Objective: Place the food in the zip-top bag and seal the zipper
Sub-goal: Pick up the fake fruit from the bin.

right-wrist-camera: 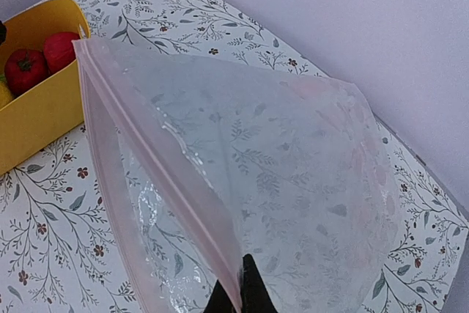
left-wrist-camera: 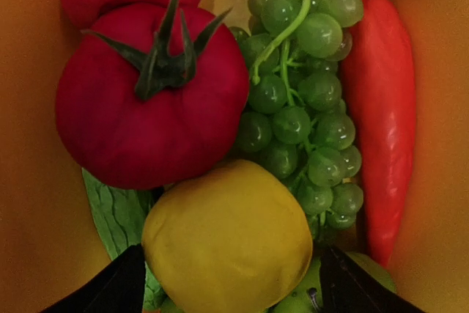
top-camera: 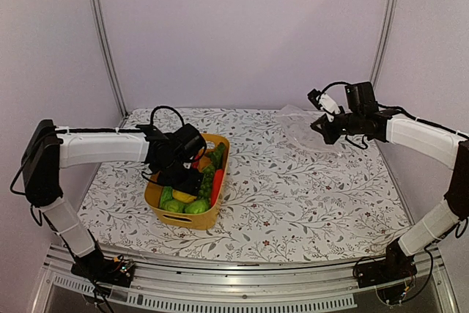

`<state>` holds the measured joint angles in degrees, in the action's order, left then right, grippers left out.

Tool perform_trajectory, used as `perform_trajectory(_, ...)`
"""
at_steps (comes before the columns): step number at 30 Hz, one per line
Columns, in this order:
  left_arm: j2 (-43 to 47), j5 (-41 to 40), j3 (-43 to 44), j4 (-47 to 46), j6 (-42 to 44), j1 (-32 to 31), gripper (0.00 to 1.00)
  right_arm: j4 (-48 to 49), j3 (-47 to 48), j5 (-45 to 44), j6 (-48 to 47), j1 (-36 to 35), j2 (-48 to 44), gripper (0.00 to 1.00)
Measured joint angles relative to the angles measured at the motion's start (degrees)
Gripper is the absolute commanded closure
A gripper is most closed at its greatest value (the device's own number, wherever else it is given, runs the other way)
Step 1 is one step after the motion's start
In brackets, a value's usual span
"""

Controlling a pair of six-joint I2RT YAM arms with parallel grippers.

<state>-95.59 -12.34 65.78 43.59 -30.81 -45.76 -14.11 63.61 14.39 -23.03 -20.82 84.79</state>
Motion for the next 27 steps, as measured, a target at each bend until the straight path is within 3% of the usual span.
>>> perform_trajectory(7,-2.56,-0.44,0.61,1.29,-0.52,-0.09,0.2,-0.04,-0.15,0.87,-0.24,-0.09,0.0,1.0)
perform_trajectory(15,-2.82,-0.11,0.94,1.38,-0.22,-0.35,0.44,-0.07,-0.2,0.9,-0.39,-0.09,0.0,1.0)
perform_trajectory(27,-1.31,-1.07,6.84,8.0,0.2,-1.53,0.47,-0.11,-0.26,0.96,-0.37,-0.09,-0.02,1.0)
